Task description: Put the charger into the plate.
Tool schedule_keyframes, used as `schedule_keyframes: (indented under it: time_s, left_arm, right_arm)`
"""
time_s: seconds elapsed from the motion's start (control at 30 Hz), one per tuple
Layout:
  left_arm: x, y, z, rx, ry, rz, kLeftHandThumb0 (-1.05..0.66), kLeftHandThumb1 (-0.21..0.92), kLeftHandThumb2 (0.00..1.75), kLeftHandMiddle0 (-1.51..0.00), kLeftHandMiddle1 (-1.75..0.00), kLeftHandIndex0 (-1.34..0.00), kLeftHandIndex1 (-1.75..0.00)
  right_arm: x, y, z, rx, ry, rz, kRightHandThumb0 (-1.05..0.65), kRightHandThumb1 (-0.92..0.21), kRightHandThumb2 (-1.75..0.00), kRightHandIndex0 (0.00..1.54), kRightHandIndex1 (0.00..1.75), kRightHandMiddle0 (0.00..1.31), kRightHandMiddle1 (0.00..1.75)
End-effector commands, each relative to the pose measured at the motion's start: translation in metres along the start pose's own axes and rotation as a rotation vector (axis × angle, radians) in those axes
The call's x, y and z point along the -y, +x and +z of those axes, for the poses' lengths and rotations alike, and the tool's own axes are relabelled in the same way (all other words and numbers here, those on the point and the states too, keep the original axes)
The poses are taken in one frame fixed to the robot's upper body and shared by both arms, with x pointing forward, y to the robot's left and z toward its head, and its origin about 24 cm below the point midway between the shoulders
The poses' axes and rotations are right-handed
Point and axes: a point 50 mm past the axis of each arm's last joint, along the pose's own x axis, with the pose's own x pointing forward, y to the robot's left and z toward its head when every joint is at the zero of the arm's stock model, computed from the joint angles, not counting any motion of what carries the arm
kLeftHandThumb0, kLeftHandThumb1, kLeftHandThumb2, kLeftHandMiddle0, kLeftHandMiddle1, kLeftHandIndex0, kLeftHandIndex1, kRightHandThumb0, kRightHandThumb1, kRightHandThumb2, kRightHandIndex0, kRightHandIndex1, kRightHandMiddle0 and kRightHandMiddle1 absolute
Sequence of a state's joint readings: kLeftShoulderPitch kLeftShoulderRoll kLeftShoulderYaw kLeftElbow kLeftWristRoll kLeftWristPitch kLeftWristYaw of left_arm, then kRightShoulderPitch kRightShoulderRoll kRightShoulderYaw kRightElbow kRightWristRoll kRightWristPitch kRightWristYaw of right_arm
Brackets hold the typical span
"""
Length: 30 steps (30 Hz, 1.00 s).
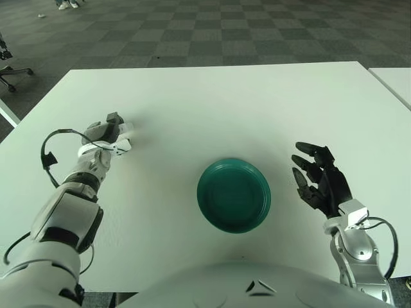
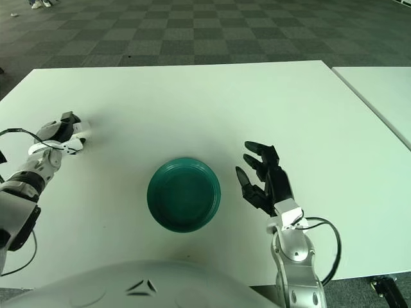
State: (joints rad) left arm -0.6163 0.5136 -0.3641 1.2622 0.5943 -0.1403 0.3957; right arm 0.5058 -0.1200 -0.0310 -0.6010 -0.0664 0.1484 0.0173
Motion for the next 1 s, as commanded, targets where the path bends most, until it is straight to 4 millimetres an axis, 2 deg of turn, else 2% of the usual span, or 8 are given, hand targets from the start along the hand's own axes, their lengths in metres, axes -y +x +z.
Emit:
schedule_keyframes:
  time_s: [0.0, 0.3, 0.5, 0.57, 0.7, 0.9, 0.97]
  left_arm:
    - [0.043, -0.022, -0.008, -0.052, -0.007, -0.144, -0.02, 0.13, 1.46, -0.81, -1.54, -0.57, -1.75]
    - [0.040, -0.022, -0.002, 0.007, -0.005, -0.070, 0.00, 0.07, 1.52, -0.87, -1.52, -0.59, -1.75]
    - [0.039, -0.022, -0.003, 0.020, -0.007, -0.061, 0.00, 0.06, 1.54, -0.87, -1.53, -0.59, -1.75]
    - [0.038, -0.022, -0.003, 0.025, -0.012, -0.056, 0.00, 0.06, 1.55, -0.87, -1.54, -0.59, -1.75]
    - [0.037, -0.022, -0.003, 0.037, -0.016, -0.046, 0.00, 0.05, 1.56, -0.87, -1.57, -0.59, -1.75]
    - [0.033, -0.022, 0.000, 0.066, -0.035, -0.013, 0.00, 0.05, 1.58, -0.87, -1.59, -0.59, -1.75]
    - [0.031, -0.022, 0.000, 0.079, -0.036, 0.007, 0.00, 0.06, 1.57, -0.85, -1.60, -0.59, -1.75]
  right_arm:
    - [0.004, -0.002, -0.002, -0.019, -0.017, -0.006, -0.53, -0.85, -0.54, 0.35, 0.27, 0.00, 0.90]
    - [-0.003, -0.003, 0.000, 0.018, -0.015, -0.045, -0.51, -0.81, -0.57, 0.37, 0.25, 0.00, 0.92]
    - [-0.010, -0.002, -0.009, -0.024, 0.012, -0.010, -0.50, -0.79, -0.59, 0.37, 0.25, 0.00, 0.93]
    - [-0.001, -0.003, -0.015, -0.047, 0.009, 0.005, -0.51, -0.80, -0.60, 0.37, 0.24, 0.01, 0.93]
    - [0.013, -0.002, -0.009, -0.034, -0.014, -0.002, -0.53, -0.86, -0.57, 0.39, 0.19, 0.01, 0.92]
    - [0.012, -0.003, -0.006, 0.001, -0.039, -0.038, -0.54, -0.86, -0.53, 0.40, 0.17, 0.00, 0.91]
    - [0.006, -0.007, 0.001, 0.018, -0.039, -0.036, -0.55, -0.86, -0.53, 0.39, 0.16, 0.00, 0.90]
